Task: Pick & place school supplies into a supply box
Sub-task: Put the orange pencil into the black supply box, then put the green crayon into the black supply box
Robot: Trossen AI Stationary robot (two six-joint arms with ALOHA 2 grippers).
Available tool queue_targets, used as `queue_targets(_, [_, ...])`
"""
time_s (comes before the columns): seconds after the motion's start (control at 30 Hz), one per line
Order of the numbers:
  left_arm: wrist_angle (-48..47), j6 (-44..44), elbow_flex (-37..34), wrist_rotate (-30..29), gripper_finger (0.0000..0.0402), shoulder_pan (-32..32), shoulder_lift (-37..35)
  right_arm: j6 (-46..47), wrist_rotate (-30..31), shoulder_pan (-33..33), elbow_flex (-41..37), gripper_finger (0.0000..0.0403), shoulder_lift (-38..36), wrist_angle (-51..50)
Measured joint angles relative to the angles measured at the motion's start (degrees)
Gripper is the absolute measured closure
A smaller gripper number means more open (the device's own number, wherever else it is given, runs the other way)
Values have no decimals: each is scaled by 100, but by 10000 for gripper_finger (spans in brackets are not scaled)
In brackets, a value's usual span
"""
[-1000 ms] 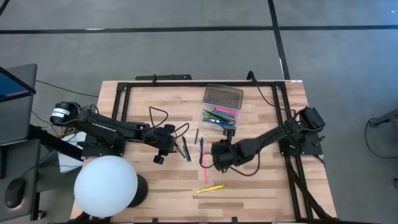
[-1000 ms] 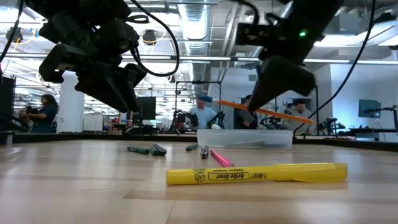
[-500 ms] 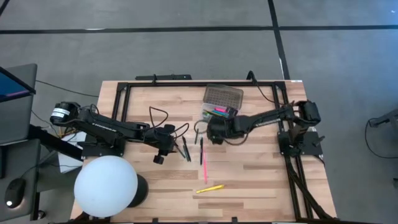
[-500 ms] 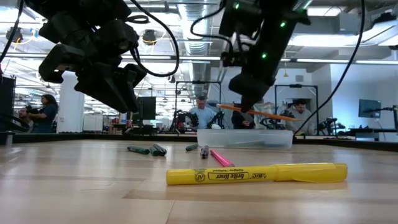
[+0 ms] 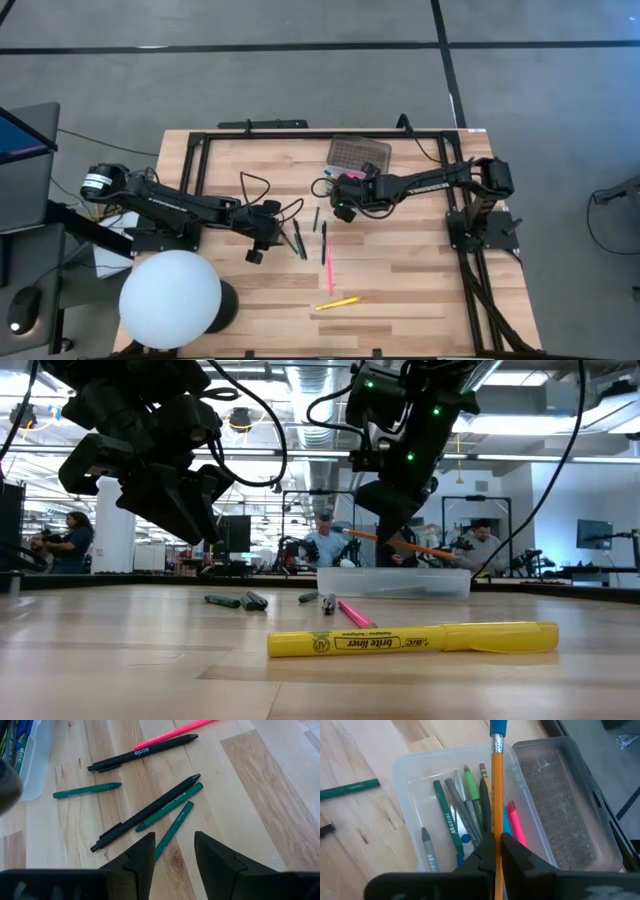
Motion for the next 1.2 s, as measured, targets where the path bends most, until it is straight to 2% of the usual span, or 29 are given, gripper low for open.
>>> queue_targets(0.2, [0, 0, 0, 0, 269, 0, 0, -2, 11, -2, -2, 395, 0, 0])
queue_targets(0.83, [0, 0, 0, 0, 269, 0, 0, 40, 29, -151, -2, 327, 0, -4])
queue_targets(1.1, [8, 4, 0, 1, 269, 0, 0, -617, 51, 355, -2, 327, 0, -48])
queue_targets(1.2, [98, 0, -2, 0, 269, 0, 0, -747, 465, 614, -4, 327, 0, -266])
